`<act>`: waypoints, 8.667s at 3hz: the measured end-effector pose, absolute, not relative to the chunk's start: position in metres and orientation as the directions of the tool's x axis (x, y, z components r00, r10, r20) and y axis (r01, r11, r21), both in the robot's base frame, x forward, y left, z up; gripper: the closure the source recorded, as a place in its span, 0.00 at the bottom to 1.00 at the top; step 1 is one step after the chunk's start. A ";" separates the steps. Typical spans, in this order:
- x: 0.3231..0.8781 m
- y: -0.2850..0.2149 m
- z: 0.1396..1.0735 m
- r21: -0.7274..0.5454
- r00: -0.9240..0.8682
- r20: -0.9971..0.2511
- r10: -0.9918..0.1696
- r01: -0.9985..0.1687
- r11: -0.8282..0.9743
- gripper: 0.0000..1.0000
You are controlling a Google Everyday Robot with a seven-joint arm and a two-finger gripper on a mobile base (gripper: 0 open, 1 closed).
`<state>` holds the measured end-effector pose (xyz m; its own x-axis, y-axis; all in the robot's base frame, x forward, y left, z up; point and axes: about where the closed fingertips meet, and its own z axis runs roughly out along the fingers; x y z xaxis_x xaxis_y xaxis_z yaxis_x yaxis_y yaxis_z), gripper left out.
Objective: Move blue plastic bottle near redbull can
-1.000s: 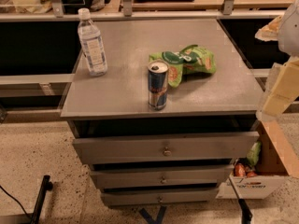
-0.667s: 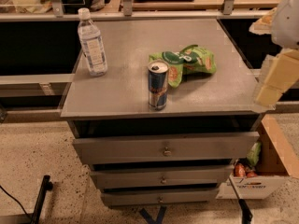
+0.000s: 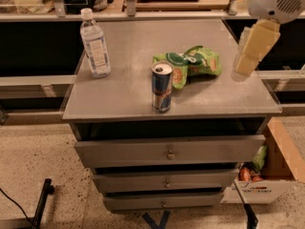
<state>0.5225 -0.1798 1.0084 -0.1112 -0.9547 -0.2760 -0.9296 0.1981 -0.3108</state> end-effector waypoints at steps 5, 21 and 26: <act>0.627 -0.029 1.016 -0.248 -0.060 -0.595 -0.801 -0.935 0.254 0.00; 0.657 0.113 0.971 -0.121 0.040 -0.884 -0.466 -0.982 0.146 1.00; 0.638 0.057 0.946 -0.101 0.117 -0.917 -0.380 -0.993 -0.062 0.59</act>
Offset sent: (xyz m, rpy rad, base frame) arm 0.1000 0.0781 0.0526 0.2531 -0.0927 -0.0106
